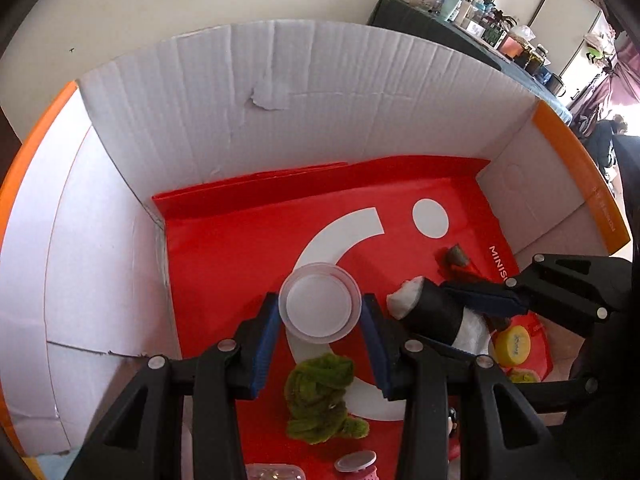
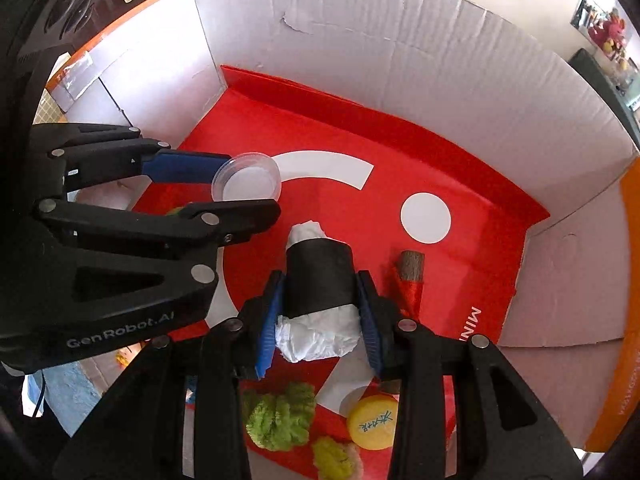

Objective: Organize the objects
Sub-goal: 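Lower and release the cup with left tool while right tool releases the figure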

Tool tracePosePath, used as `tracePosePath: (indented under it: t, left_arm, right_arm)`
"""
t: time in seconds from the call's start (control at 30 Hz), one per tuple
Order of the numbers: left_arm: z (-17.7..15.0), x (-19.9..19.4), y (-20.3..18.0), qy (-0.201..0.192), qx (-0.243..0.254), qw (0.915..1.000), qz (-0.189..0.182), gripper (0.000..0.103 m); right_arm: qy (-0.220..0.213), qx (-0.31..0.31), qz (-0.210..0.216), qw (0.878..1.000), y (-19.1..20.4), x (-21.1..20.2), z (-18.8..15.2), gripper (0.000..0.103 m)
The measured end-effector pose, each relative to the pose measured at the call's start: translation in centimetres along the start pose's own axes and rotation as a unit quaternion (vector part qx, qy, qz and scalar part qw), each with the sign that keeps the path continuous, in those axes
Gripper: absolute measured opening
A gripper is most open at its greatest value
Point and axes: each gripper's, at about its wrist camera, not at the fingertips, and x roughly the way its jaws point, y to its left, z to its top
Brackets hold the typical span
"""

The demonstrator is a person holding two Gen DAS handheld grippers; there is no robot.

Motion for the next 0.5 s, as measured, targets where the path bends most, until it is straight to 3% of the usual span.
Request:
tracePosePath:
  t: [0.17,0.5]
  left_arm:
    - [-0.2,-0.2,0.4,0.000,-0.001,1.0000,-0.002,0.045]
    - [-0.7,-0.6,1.1,-0.003,-0.003,1.0000,-0.003,0.048]
  right_arm:
    - [0.000,-0.002,0.006,1.000,-0.2,-0.2,-0.6,0.044]
    - [-0.002,-0.003,0.007,1.000,0.7,-0.4,-1.9,0.044]
